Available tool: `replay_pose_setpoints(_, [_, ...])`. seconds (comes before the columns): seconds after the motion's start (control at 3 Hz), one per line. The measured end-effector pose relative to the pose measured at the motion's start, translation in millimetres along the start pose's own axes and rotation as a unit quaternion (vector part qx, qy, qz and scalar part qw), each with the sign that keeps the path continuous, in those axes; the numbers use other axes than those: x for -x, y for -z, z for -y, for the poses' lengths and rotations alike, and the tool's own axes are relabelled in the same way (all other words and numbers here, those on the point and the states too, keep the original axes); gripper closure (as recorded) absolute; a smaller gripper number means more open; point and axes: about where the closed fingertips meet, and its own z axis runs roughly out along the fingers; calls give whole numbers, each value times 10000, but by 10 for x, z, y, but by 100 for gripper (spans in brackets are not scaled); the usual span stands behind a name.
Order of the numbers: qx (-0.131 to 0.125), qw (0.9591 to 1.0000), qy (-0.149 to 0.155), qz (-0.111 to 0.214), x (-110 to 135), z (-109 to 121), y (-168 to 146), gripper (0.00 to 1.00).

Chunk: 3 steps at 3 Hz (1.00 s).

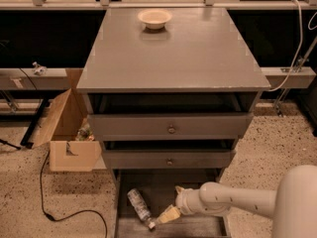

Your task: Pick blue plastic bottle from bottom drawer and place on counter

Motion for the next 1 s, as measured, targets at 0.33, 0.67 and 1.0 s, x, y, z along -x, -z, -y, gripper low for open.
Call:
replay_pose_setpoints(0.33, [-228,9996,-163,22,-41,147,-562,0])
replay_pose_setpoints(0.67, [-241,9987,-441,56,27,124,-967,0])
replay_pose_setpoints(1.0, [-241,9987,-441,56,27,124,-967,0])
